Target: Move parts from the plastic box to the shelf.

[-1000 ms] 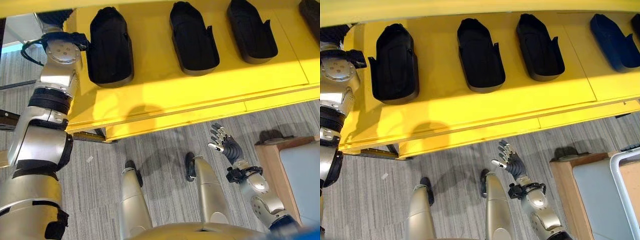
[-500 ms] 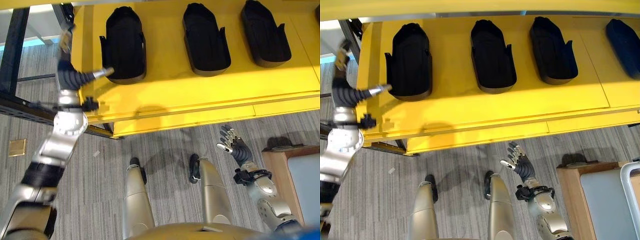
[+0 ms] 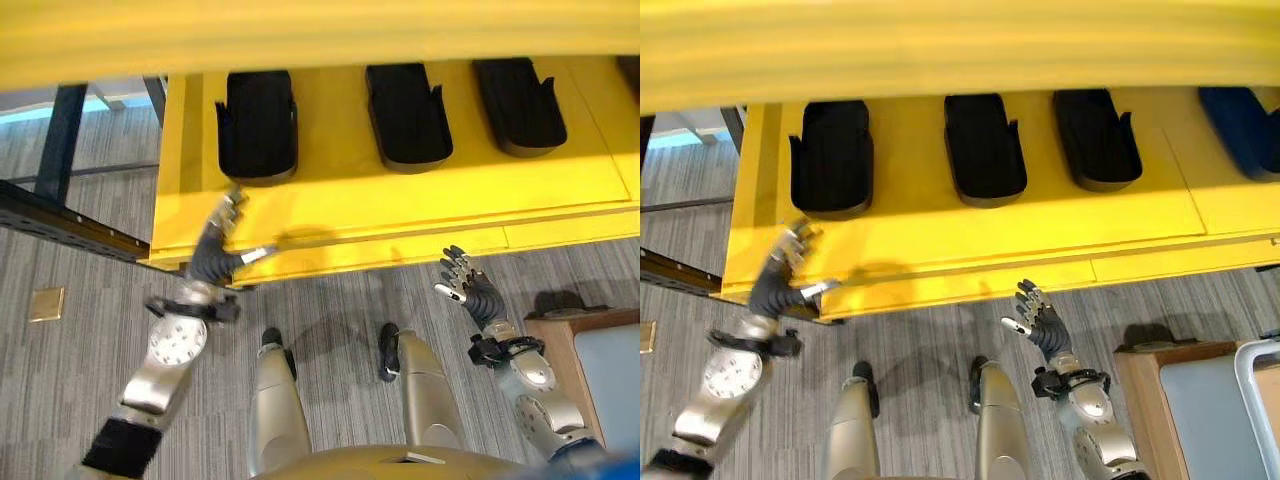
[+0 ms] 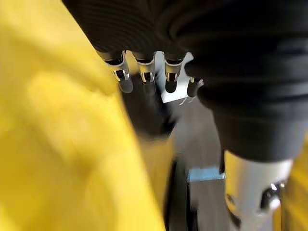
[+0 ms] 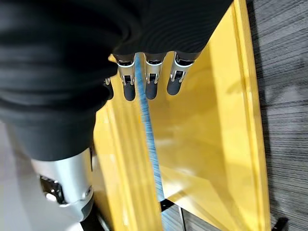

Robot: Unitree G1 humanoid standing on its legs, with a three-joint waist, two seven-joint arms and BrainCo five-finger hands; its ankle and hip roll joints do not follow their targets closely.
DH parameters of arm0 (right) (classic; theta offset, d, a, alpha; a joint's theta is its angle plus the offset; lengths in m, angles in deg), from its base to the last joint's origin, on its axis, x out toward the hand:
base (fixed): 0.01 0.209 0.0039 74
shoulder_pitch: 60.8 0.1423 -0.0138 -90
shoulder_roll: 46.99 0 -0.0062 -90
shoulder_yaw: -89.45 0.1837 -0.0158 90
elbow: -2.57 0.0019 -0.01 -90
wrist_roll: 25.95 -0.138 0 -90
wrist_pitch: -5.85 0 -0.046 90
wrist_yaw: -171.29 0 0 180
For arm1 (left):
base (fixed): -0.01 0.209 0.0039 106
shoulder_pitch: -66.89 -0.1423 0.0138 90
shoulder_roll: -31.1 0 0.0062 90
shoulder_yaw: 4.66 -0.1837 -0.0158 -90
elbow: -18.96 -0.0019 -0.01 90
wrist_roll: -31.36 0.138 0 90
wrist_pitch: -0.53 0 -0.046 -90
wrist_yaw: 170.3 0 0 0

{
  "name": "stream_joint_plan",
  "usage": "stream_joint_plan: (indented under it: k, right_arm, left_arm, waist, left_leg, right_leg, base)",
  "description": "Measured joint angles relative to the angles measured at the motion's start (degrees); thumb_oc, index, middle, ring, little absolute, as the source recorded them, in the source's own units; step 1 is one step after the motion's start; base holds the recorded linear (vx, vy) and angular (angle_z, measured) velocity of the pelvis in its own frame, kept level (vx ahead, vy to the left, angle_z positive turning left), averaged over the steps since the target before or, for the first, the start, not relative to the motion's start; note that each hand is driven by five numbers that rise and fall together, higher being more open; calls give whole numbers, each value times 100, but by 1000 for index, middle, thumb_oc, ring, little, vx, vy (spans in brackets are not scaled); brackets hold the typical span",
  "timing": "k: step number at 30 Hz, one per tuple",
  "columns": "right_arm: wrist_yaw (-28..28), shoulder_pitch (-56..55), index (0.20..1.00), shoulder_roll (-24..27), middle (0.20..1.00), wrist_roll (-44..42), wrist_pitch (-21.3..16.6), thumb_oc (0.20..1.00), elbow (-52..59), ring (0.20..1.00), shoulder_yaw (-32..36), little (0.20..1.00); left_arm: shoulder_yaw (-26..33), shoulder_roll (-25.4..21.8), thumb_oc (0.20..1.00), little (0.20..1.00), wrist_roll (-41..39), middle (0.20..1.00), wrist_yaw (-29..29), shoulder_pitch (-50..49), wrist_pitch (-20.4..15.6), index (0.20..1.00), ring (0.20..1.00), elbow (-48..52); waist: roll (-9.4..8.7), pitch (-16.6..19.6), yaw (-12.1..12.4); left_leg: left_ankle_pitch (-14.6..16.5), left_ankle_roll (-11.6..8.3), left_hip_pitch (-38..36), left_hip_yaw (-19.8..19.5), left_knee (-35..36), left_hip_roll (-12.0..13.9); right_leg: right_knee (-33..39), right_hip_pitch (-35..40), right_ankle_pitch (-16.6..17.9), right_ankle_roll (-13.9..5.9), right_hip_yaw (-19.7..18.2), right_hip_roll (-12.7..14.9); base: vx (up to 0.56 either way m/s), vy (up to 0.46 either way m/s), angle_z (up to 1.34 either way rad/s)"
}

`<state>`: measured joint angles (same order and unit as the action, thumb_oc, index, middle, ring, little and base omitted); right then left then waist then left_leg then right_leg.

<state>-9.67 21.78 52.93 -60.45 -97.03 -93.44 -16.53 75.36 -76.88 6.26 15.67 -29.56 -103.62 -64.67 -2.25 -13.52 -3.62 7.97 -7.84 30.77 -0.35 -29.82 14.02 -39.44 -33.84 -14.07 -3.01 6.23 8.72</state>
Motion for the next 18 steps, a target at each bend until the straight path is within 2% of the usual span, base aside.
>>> stream_joint_plan:
  k: [3, 6, 10, 13, 18]
  right_arm:
    - [-33, -133, 1000, 14, 1000, 62, -2, 1000, 1, 1000, -11, 1000]
    - [-108, -305, 1000, 260, 1000, 218, 0, 1000, 15, 1000, 13, 1000]
    - [-141, -493, 1000, 339, 1000, 218, 79, 1000, -46, 1000, 60, 1000]
    - [-335, -767, 1000, 363, 1000, 209, 144, 1000, -41, 1000, 251, 1000]
    - [-387, -950, 1000, 338, 1000, 201, 274, 1000, -68, 1000, 238, 1000]
  left_arm:
    - [-236, 126, 1000, 1000, -429, 1000, -297, -182, 109, 1000, 1000, -319]
    - [-243, 222, 1000, 1000, -945, 1000, -564, -547, 194, 1000, 1000, -389]
    - [-206, 96, 1000, 1000, -1012, 1000, -768, -754, 304, 1000, 1000, -386]
    - [-205, 296, 1000, 1000, -1020, 1000, -864, -894, 338, 1000, 1000, -618]
    - [-202, 524, 1000, 1000, -961, 1000, -868, -1066, 372, 1000, 1000, -940]
  waist:
    - [26, -2, -11]
    - [106, 68, -15]
    - [196, 286, 0]
    - [321, 728, -17]
    - [343, 1139, -16]
  left_leg:
    - [-197, 3, -842, 98, 684, 18]
    - [-325, 52, -1515, 207, 1241, -2]
    - [-490, 26, -2059, 328, 1774, -54]
    - [-603, 59, -2648, 469, 2379, -184]
    - [-776, 132, -3131, 618, 2937, -341]
  right_leg:
    - [545, 767, 136, 12, 42, -58]
    - [1033, 1401, 209, -83, 81, -75]
    - [1557, 1889, 406, -129, 87, -51]
    - [2179, 2484, 567, -272, 100, -7]
    - [2962, 3029, 898, -438, 113, 73]
  base:
    - [90, 21, -1]
    - [93, 33, 0]
    - [126, 78, -1]
    - [93, 88, -1]
    - [41, 73, -3]
